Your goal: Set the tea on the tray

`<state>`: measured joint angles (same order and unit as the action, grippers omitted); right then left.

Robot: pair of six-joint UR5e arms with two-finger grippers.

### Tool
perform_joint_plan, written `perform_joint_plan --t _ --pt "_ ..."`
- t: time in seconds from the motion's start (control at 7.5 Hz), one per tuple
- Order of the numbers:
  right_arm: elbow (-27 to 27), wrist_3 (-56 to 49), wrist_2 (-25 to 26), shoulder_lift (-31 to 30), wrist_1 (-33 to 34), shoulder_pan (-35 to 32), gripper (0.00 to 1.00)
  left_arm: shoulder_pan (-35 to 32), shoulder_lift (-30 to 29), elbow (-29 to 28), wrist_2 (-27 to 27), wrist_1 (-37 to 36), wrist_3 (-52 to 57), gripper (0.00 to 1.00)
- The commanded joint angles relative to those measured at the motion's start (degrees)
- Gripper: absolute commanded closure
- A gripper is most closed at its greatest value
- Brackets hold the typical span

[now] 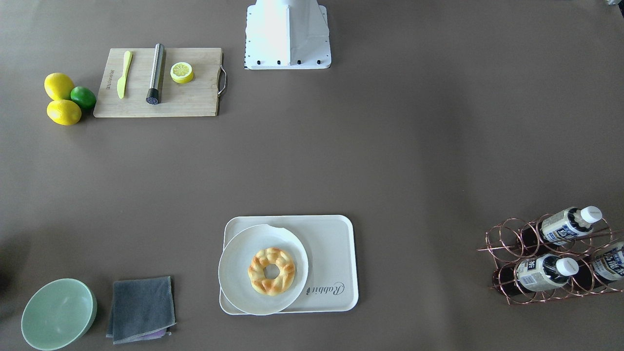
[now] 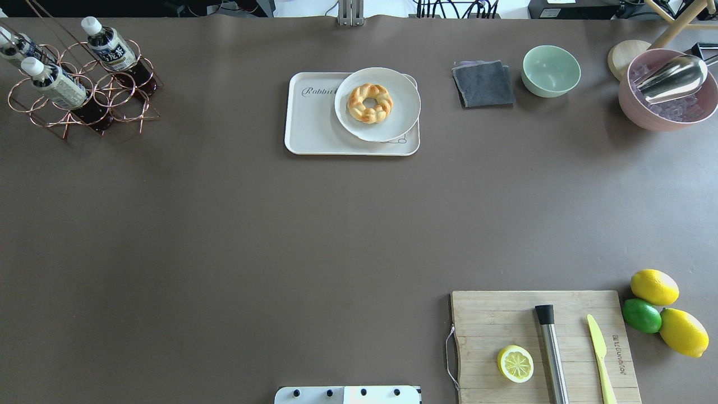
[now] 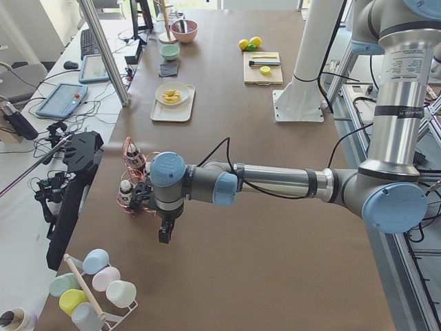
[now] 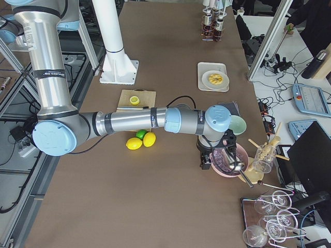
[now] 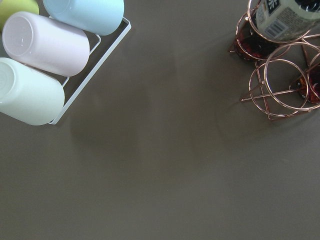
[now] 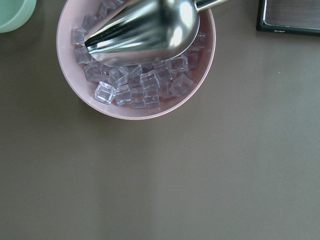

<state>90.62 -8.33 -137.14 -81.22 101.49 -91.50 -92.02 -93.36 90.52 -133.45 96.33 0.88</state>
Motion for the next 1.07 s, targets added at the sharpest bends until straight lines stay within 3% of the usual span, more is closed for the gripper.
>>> perform_joint_plan --t 0.0,0.93 --pt "0.1 0.1 -0.1 -0.5 0.0 0.0 0.0 0.0 0.6 1.0 0.0 0.0 0.0 0.02" --pt "4.5 3.3 0.3 -0.8 2.0 -1.1 0.0 -0.2 0.6 2.5 -0.1 0.0 0.0 0.02"
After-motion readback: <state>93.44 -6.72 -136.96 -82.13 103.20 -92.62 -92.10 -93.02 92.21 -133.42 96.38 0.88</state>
